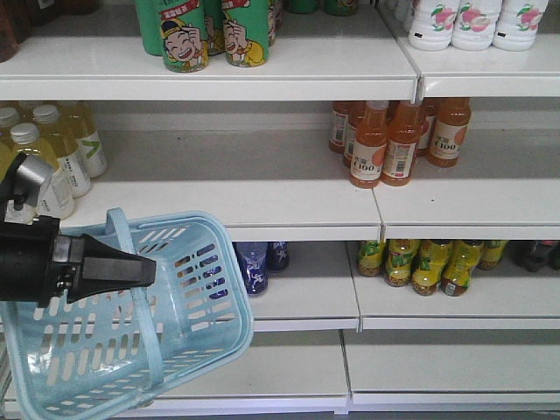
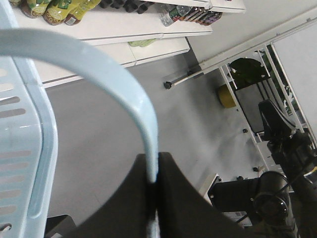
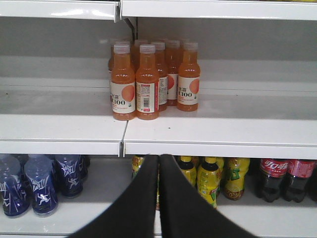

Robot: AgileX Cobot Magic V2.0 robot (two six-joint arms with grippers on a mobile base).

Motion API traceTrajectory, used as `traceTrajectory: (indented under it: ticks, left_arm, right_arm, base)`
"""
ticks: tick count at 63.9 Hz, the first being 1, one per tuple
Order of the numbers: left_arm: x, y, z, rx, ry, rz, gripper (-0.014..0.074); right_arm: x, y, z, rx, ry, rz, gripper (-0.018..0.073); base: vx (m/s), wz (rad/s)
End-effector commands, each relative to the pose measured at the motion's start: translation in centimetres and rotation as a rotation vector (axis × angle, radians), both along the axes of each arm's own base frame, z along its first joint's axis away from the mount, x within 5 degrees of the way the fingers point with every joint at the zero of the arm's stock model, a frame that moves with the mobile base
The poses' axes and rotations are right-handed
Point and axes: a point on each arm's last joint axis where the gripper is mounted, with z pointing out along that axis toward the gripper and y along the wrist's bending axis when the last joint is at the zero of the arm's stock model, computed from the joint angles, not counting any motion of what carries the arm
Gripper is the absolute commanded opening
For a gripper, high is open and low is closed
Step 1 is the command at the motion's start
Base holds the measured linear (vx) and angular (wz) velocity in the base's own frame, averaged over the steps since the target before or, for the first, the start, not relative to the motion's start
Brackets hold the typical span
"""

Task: Place coke in basket with both arms
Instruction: 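Lift the basket off the shelf and pull it toward the robot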

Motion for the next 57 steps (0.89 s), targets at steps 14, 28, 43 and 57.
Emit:
traceTrajectory:
  ticks: [14,28,43,57]
  left_arm:
    - [-2.9,-0.6,2.5,-0.063,-0.097,-0.048,-0.0008]
    - [-3.7,-0.7,2.7,-0.063,-0.112,-0.048,-0.0008]
    - [-3.7,-0.6,2.6,-0.052,-0.114,-0.048,-0.0007]
    - [-3.7,-0.6,2.6,-0.052,-0.114,-0.048,-0.0007]
  right_arm:
    - [0.0,0.0,0.6,-0.011,-0.083,-0.002,-0.0002]
    - [0.0,0.0,0.5,-0.011,-0.082,-0.002,-0.0002]
    - [0.0,0.0,0.5,-0.011,-0.082,-0.002,-0.0002]
    - [0.0,0.0,0.5,-0.011,-0.082,-0.002,-0.0002]
  base:
    - [0.00,0.00]
    - [0.00,0.00]
    - [0.00,0.00]
    - [0.00,0.00]
